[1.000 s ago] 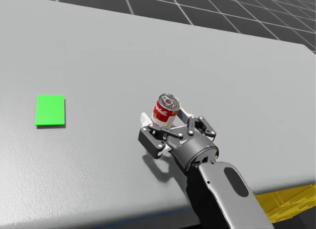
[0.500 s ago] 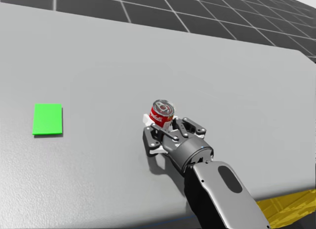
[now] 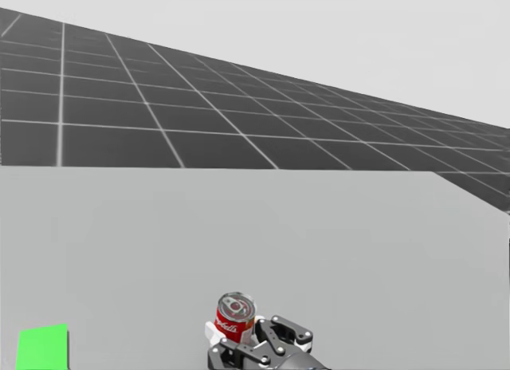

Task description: Look at the card. If it is red, pick the object on the left. If it is green, pick the object on the right.

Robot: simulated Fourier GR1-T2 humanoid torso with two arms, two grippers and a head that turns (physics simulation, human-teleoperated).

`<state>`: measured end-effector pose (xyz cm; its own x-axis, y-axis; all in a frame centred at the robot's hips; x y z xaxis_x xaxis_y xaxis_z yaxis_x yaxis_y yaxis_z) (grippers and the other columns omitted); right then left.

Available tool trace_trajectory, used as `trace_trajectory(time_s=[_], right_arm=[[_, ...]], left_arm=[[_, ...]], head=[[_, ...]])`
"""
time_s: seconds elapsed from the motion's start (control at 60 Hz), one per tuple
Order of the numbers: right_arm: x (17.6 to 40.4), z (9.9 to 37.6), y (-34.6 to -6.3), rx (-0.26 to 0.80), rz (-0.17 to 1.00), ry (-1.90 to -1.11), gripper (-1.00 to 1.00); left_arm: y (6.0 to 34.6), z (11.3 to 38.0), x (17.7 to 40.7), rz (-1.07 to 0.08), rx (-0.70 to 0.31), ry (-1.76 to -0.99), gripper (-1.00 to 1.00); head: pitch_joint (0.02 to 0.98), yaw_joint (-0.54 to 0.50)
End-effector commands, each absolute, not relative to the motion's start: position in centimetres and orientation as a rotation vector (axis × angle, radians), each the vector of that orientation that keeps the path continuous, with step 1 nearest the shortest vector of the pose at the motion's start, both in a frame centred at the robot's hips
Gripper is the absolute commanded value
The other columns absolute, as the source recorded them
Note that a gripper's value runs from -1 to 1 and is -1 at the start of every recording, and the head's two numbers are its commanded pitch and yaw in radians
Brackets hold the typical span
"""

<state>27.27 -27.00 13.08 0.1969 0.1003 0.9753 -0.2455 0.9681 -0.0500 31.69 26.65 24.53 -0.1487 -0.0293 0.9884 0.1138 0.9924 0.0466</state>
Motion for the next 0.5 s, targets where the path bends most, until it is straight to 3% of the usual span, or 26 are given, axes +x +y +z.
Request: trace_trajectory(time_s=[0.017,0.233,0.5], right_arm=[[27.2,12.1,-27.3,0.065,0.170,-1.335,1.00],[27.1,12.3,-27.3,0.062,0.172,-1.339,1.00],[28.0,17.8,-27.7,0.020,0.157,-1.437,1.00]], left_arm=[[26.6,24.5,31.7,-0.125,-0.063,-1.716,-1.00],[26.6,24.5,31.6,-0.124,-0.064,-1.717,-1.00],[26.7,24.6,31.6,-0.123,-0.064,-1.718,-1.00]], head=[[0.432,-0.49],[0.433,-0.49],[0.435,-0.49]])
